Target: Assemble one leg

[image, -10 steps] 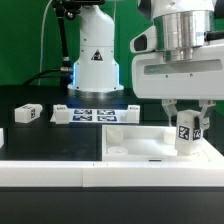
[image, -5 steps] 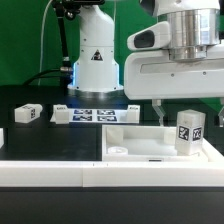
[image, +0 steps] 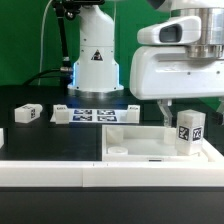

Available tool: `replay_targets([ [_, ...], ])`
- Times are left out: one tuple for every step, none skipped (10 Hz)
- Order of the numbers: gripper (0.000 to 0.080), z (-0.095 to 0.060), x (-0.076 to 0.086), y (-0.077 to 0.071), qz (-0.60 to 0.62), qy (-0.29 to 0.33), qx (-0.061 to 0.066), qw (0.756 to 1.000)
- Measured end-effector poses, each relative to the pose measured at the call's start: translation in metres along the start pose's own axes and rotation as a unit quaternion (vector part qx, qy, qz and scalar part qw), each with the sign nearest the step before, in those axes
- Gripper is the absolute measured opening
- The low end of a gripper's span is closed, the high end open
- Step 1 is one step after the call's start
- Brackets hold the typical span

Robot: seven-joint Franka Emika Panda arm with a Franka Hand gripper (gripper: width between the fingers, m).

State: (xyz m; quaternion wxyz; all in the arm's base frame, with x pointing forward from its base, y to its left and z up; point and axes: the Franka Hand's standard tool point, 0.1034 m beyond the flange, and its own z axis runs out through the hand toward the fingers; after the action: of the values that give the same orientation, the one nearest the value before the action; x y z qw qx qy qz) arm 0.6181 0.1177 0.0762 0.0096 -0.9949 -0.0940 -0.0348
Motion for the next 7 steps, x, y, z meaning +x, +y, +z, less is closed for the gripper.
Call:
replay_targets([
  [0.0649,0.0000,0.0000,0.0003,-0.015,0.000,0.000,1.000],
  [0.0649,-0.0001,0.0001,0.0033,-0.048,0.000,0.000,0.999],
  [0.0649,-0.0001,0.0001,0.0032,-0.057,0.000,0.000,0.998],
  [0.0649,0.0000,0.0001,0.0028,-0.055,0.000,0.000,0.999],
  [0.0527,0.0000,0.0001,0.0030,-0.055,0.000,0.000,0.999],
  [0.0391,0.0000,0.0001,0.0030,-0.055,0.000,0.000,0.999],
  [0.0391,0.0000,0.0001,0.0029,-0.052,0.000,0.001,0.999],
])
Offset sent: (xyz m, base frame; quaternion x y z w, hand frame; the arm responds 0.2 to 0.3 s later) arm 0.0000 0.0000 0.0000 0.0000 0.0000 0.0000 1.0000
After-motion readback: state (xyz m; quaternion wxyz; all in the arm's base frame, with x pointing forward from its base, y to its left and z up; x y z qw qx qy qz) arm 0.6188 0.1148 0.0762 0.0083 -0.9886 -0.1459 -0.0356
